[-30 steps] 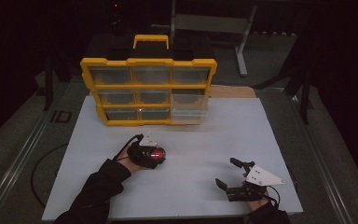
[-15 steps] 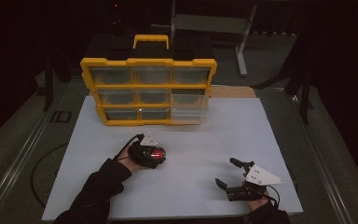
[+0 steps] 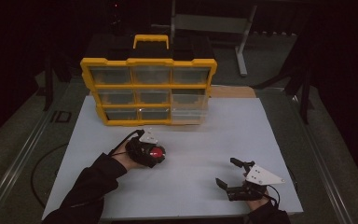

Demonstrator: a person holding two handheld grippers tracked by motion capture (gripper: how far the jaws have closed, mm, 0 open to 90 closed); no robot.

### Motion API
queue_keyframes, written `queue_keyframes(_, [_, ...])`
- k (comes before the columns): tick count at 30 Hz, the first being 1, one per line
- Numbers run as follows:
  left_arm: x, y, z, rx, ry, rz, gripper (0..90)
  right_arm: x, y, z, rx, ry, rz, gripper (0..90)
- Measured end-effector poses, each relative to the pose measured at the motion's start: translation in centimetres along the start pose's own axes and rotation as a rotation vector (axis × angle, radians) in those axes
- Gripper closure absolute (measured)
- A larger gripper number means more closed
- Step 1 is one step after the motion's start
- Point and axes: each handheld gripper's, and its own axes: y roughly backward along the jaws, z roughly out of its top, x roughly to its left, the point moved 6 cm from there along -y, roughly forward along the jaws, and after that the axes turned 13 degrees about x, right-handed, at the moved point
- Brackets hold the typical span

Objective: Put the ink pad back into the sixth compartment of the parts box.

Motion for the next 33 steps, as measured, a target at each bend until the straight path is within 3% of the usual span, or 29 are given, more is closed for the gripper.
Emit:
queue_keyframes(2, [0.0,0.0,0.0,0.000,0.000,0.000,30.4,0.0,0.0,0.0,0.001,0.000,0.001,9.5])
queue_keyframes(3, [-0.6,0.9,0.5,-0.017,-0.029,-0.014,30.4,0.0,0.0,0.0,0.001,0.000,0.001,9.5])
queue_keyframes(7, [-1.3,1.8,0.9,-0.025,-0.060,-0.022,30.4,0.0,0.0,0.0,0.003,0.000,-0.001,9.5])
queue_keyframes(13, [-2.0,2.9,1.4,-0.005,-0.103,-0.028,30.4,0.1,0.0,0.0,0.005,0.001,0.000,9.5])
queue_keyframes(33, [-3.4,6.6,4.2,-0.024,-0.189,-0.031,30.4,0.0,0.0,0.0,0.006,0.001,-0.001,9.5])
